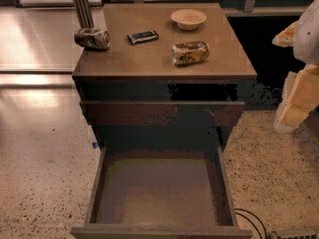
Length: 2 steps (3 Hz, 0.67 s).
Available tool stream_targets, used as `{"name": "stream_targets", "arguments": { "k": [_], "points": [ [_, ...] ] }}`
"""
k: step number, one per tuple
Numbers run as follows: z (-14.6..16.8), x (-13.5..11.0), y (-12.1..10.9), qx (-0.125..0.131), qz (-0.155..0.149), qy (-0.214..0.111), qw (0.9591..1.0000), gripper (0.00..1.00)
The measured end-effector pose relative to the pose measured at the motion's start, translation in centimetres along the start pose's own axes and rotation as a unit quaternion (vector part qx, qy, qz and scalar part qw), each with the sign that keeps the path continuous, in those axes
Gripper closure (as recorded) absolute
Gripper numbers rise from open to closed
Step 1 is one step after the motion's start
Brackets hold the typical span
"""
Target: Place orange can into middle drawer
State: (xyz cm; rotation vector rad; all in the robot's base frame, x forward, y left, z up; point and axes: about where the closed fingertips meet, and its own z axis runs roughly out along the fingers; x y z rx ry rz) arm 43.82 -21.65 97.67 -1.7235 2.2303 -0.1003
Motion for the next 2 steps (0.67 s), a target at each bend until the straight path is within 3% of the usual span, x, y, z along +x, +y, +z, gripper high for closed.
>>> {"name": "stream_targets", "arguments": {
  "k": [2],
  "points": [
    [0.6,-1.1,-1.0,0.007,-0.013,-0.009,0.9998,0.0]
  ]
}}
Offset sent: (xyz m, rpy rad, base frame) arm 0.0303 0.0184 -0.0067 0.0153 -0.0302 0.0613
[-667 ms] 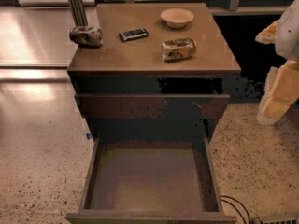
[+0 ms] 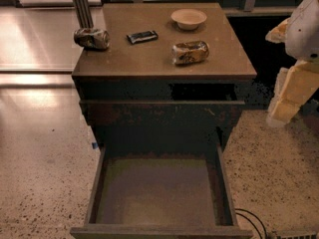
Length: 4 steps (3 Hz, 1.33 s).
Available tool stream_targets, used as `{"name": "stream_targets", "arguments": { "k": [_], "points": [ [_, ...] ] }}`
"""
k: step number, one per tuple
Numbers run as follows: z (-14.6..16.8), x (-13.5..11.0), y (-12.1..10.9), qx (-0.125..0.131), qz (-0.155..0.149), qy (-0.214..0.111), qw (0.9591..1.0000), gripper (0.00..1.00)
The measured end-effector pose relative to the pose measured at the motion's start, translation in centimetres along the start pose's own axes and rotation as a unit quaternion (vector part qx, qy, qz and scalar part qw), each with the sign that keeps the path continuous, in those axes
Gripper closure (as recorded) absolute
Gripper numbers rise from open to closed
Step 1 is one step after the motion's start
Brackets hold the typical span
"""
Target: Place orange can into middle drawer
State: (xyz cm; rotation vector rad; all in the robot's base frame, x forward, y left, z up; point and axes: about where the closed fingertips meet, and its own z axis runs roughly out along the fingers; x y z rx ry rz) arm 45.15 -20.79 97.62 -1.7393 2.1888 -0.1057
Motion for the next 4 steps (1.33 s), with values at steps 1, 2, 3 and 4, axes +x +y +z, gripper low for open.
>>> {"name": "stream_targets", "arguments": {
  "k": [1,2,3,4],
  "points": [
    [1.9,-2.1,-2.6,0.003,-0.031,-0.015,0.9994,0.0],
    [4.3,-4.4,-5.9,-0.001,-0.069,-0.037,0.997,0.0],
    [7.0,-6.0,-9.4,-0.016,-0.097,-0.054,0.9937,0.0],
    [10.5,-7.5,-13.2,-0.028,-0.101,-0.071,0.992,0.0]
  ]
}}
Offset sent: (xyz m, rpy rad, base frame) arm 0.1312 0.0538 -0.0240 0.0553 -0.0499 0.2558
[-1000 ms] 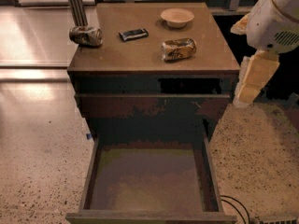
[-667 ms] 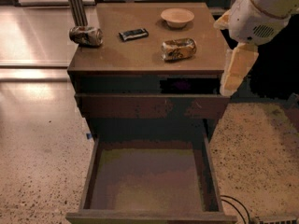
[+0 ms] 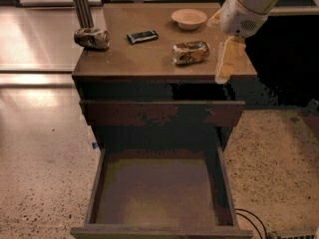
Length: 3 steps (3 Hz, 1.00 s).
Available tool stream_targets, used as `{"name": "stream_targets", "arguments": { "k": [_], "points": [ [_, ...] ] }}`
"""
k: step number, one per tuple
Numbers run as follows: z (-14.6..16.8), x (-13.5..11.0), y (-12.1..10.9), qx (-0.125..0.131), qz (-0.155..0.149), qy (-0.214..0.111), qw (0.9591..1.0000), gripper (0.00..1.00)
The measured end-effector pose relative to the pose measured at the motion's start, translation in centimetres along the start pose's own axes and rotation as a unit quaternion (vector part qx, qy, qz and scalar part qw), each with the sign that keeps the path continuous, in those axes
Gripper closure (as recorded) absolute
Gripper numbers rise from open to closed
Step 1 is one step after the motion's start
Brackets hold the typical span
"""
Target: Place orange can into middle drawer
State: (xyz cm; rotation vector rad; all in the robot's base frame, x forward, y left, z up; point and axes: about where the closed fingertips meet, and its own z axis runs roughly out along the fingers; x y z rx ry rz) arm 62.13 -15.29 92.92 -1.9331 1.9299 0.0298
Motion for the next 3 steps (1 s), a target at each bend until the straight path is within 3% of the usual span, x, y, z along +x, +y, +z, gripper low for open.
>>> {"name": "stream_targets", "arguments": {
  "k": [2,3],
  "points": [
    [0.6,-0.4,-1.2,0.009,-0.01,-0.004,0.9999,0.0],
    [1.7,-1.3,-4.1,0.023,-0.032,-0.011,0.9991,0.0]
  ]
}}
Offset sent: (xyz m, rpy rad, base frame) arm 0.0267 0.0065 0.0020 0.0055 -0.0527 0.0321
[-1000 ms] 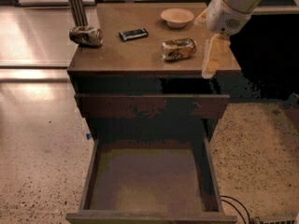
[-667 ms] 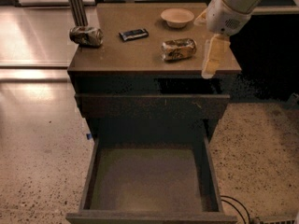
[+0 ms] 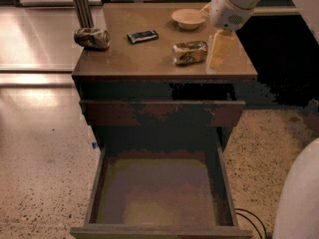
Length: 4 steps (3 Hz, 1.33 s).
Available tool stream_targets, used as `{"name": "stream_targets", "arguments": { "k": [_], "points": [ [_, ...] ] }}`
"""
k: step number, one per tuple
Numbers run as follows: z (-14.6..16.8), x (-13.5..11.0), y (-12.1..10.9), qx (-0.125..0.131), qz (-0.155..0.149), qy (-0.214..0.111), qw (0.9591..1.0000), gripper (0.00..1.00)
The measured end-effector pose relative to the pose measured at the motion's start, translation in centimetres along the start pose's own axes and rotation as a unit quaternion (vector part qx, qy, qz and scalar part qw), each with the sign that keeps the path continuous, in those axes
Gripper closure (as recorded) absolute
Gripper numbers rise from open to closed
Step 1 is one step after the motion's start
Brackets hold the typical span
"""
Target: Place orange can into middle drawer
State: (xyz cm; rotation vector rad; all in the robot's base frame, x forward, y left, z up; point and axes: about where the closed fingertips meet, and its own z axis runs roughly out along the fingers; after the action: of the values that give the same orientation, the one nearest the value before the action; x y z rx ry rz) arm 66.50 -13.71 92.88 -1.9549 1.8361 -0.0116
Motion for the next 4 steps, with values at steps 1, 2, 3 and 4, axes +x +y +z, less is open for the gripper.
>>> {"name": "stream_targets", "arguments": {
  "k": [1,2,3,4],
  "points": [
    [2.2,-1.3,-3.4,-0.002,-0.032,-0.006,0.9995,0.0],
    [4.3,-2.0,-6.3,-0.002,-0.045,-0.021,0.9988,0.0],
    [5.6,-1.8,-8.1,0.009,-0.038,-0.049,0.998,0.0],
    [6.4,0.3,-9.0,0.019,-0.013,-0.05,0.9985,0.0]
  ]
}}
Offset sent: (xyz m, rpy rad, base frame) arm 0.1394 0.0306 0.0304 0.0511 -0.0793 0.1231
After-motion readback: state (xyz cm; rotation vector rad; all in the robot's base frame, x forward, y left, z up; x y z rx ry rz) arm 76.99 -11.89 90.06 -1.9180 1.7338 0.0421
